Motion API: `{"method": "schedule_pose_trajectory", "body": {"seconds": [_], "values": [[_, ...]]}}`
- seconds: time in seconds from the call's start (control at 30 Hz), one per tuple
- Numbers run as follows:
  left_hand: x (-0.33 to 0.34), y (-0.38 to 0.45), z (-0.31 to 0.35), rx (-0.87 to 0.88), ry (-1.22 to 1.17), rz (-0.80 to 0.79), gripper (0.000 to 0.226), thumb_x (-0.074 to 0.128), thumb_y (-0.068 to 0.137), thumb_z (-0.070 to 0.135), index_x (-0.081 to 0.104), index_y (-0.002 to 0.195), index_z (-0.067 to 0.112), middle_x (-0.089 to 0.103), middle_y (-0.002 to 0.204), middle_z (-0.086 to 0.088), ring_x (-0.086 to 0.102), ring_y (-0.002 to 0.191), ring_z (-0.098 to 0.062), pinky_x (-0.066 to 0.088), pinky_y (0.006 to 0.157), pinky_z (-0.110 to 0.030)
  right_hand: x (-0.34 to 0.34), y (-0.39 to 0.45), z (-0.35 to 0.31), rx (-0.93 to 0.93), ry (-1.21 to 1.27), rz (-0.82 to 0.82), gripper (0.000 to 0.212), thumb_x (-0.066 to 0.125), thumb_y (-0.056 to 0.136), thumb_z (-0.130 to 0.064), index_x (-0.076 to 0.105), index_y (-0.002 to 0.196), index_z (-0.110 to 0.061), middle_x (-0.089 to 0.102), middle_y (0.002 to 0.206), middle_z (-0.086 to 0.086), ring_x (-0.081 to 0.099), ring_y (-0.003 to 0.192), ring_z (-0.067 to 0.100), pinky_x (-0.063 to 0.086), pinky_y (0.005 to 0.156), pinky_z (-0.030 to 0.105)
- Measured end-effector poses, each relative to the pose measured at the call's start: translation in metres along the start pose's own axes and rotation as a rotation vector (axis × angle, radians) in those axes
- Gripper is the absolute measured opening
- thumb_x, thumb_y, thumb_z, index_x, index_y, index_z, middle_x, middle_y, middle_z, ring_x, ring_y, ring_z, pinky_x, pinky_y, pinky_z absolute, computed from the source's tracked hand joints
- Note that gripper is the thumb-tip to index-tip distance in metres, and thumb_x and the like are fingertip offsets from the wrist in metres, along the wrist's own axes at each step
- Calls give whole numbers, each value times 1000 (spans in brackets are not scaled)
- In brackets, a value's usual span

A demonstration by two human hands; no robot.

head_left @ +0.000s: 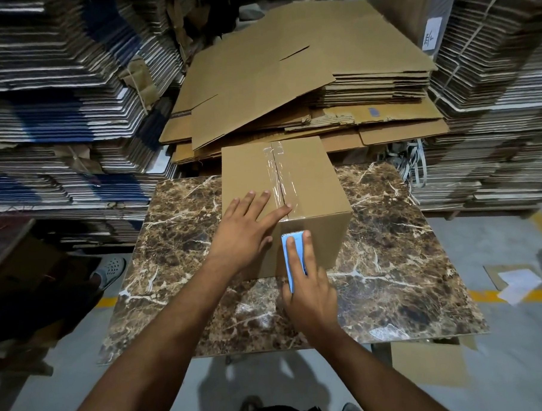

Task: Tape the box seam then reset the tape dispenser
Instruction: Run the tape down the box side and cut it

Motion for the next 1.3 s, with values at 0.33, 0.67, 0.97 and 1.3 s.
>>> {"method": "schedule_pose_trajectory", "body": {"seconds": [0.33, 0.67, 0.97, 1.3], "values": [[-2, -2, 0, -5, -29, 11, 80, 58, 96, 43, 5, 155, 51, 16, 169, -5, 16, 154, -34, 19, 124, -50, -21, -12, -7, -57, -97, -1, 101, 69, 79, -31, 13, 162, -21, 11, 170, 13, 67, 65, 33, 40, 44, 28], [-5, -4, 2, -18, -41, 19, 79, 60, 95, 43, 7, 154, 51, 19, 168, -4, 18, 154, -33, 20, 124, -50, -17, -24, -5, -54, -55, 3, 94, 63, 88, -34, 7, 162, -24, 2, 172, 10, 67, 78, 33, 52, 47, 34], [-5, 0, 1, -32, -66, 5, 80, 60, 95, 42, 7, 154, 52, 17, 169, -2, 16, 155, -31, 17, 125, -49, -14, -21, 2, -82, 164, 70, 89, 55, 88, -9, 11, 162, -28, 3, 172, 4, 57, 108, 35, 55, 68, 40], [-7, 0, 1, -25, -48, 17, 80, 61, 94, 42, 10, 155, 50, 20, 168, -3, 19, 154, -32, 19, 124, -48, -10, -5, 3, -53, 147, 75, 57, 45, 99, -34, 38, 154, -25, 26, 168, 8, 67, 110, 39, 59, 72, 43]]}}
Point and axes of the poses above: each hand's wrist, its own y-axis towards the middle knuckle, its own x-axis out of the palm, z = x × y, the point moved 4 cm from there along y, towards the middle knuckle
